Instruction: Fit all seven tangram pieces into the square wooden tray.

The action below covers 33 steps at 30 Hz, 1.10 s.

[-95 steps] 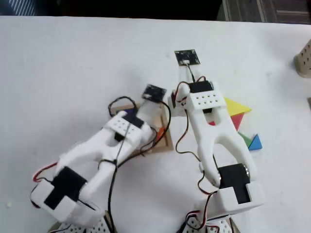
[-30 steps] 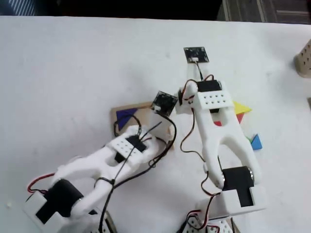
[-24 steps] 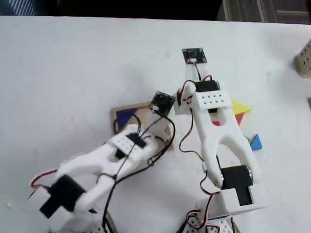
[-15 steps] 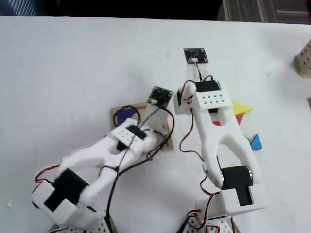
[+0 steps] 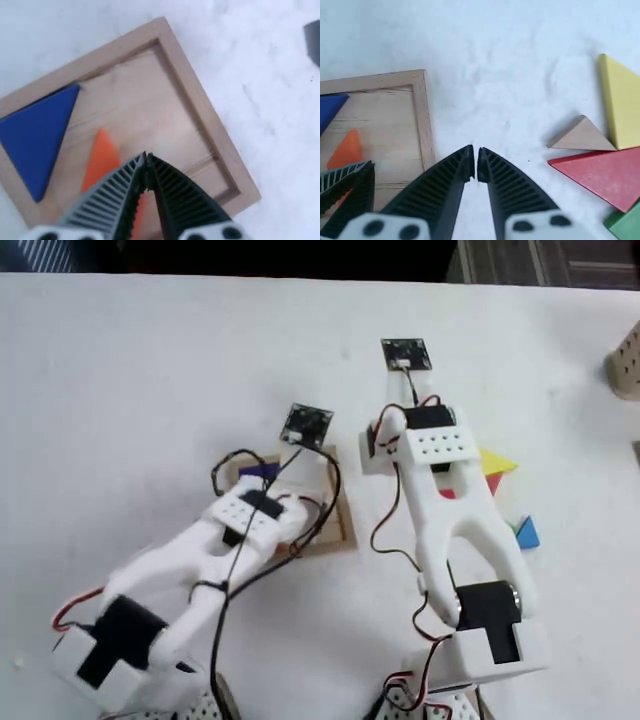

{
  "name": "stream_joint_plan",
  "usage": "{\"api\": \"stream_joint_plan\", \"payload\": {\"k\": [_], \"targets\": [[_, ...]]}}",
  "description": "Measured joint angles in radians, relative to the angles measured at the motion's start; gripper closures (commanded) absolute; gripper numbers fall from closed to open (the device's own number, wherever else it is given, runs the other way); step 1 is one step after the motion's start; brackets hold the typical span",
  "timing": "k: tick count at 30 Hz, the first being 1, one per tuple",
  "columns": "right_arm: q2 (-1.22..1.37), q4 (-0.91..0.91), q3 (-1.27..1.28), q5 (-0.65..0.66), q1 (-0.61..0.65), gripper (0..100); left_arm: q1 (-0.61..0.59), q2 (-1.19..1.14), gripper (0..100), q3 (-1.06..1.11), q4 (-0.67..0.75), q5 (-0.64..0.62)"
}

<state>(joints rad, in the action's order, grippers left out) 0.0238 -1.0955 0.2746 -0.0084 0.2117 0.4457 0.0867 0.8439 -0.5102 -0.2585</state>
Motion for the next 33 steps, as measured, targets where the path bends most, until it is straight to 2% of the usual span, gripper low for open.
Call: {"api": "stream_joint_plan", "payload": {"k": [4, 9, 19, 29, 33], "targets": [[0.000, 0.000, 0.000, 0.000, 0.002, 97.8, 0.002, 0.012, 98, 0.009, -0.089, 0.063], [0.000, 0.000, 0.000, 0.000, 0.000, 97.8, 0.000, 0.012, 98, 0.017, -0.172, 0.071], [0.000, 0.000, 0.000, 0.000, 0.002, 97.8, -0.106, 0.020, 98, 0.025, -0.172, 0.071], [0.000, 0.000, 0.000, 0.000, 0.000, 97.8, -0.112, 0.023, 98, 0.025, -0.173, 0.080], [0.000, 0.000, 0.000, 0.000, 0.000, 97.8, -0.117, 0.112, 98, 0.048, -0.173, 0.081]]}}
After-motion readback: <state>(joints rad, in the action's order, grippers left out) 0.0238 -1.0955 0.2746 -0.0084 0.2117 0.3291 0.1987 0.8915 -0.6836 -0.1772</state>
